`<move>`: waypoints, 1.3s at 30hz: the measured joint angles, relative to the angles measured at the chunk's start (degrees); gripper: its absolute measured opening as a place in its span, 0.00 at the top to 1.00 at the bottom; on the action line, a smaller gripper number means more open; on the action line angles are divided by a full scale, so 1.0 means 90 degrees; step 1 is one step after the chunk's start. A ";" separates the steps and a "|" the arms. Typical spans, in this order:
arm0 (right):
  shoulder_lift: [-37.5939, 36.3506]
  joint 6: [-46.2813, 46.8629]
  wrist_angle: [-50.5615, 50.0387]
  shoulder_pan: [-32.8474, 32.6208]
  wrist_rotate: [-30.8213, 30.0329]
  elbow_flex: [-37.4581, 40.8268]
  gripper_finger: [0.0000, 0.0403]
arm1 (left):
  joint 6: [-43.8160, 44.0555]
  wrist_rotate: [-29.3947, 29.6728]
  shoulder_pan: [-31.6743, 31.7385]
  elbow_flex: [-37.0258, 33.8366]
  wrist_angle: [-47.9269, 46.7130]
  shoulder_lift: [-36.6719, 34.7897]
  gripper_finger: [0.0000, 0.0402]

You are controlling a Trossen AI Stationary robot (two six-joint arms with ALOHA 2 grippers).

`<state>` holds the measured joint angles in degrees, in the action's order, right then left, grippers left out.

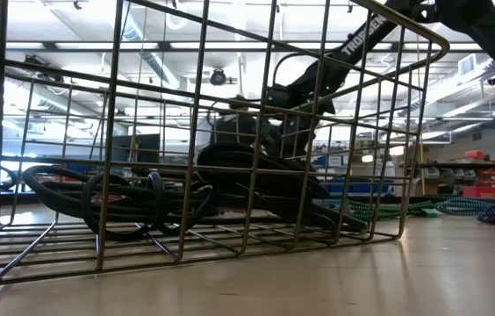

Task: Pick and place USB-C Cables
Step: Put the black charger cable into the wire basket

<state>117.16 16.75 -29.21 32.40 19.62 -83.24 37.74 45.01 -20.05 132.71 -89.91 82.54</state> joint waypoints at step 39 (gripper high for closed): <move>-0.0439 -0.1442 -0.2154 0.0253 -0.0832 0.0015 0.99 | 0.0000 -0.0005 0.0002 -0.0001 -0.0010 0.0003 0.72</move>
<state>113.21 3.78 -48.60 34.68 12.13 -83.11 37.74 44.97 -20.03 132.70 -90.00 82.56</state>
